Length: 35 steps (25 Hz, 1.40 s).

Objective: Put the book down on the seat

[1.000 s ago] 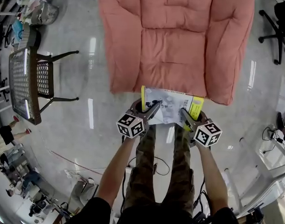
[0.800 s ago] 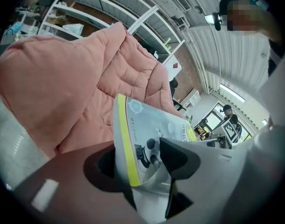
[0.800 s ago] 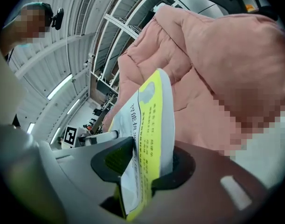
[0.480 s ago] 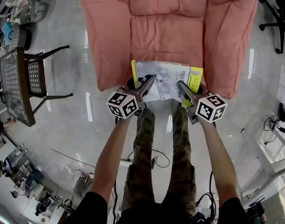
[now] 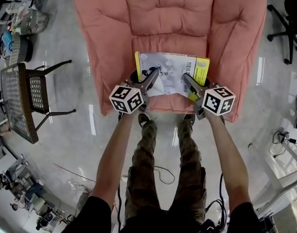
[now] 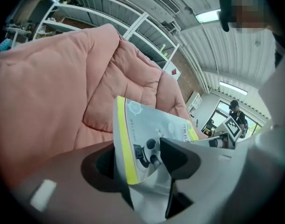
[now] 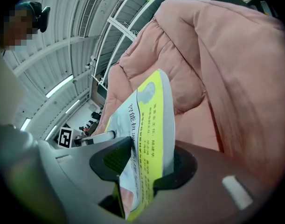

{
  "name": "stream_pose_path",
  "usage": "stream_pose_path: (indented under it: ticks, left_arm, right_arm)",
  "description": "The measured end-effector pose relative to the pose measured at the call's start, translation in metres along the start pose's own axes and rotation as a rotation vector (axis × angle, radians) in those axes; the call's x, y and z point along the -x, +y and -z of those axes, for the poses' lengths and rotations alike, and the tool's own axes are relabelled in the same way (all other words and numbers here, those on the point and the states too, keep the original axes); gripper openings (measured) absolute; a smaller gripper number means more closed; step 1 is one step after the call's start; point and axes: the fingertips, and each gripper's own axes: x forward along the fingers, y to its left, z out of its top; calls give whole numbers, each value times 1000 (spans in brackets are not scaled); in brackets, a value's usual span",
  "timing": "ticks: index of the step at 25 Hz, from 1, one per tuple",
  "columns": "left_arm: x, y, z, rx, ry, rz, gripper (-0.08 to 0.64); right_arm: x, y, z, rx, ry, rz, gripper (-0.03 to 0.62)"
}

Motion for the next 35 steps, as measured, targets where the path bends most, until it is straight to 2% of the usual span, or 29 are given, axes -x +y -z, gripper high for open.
stream_pose_path:
  ticks: [6,9,11,12,13,15,20,22,26,31,35]
  left_arm:
    - [-42,48,4,21,-3,-78,249]
    - [-54,70,33,66,40,-155,270]
    - [-59,83,55,48,79,-206,258]
    - [-60,85,62,26,89,-214,216]
    - [-61,85,67,5,91,-208,190]
    - [-61,79,69,-19,85,-182,187]
    - [-46,68,63,3,91,-104,175]
    - [-40,59,65,12,103,-94,135]
    - [-21,47,74,9,120,-112,112]
    - [3,28,85,1,137,-106,100]
    - [18,15,86,-14,132,-105,101]
  right_arm:
    - [-53,-41,-13,40,15,35,193]
    - [-67,-71,2,60,75,119,235]
    - [-72,-99,17,70,128,200,268]
    - [-73,-111,23,73,145,237,257]
    - [-74,-120,26,69,154,264,223]
    - [-72,-129,27,56,155,296,249]
    - [-71,-115,26,36,192,357,257]
    - [-62,-112,25,31,208,389,260]
    - [-43,-99,28,138,225,458,298]
    - [-23,-68,51,214,241,429,236]
    - [-12,-49,71,239,234,390,232]
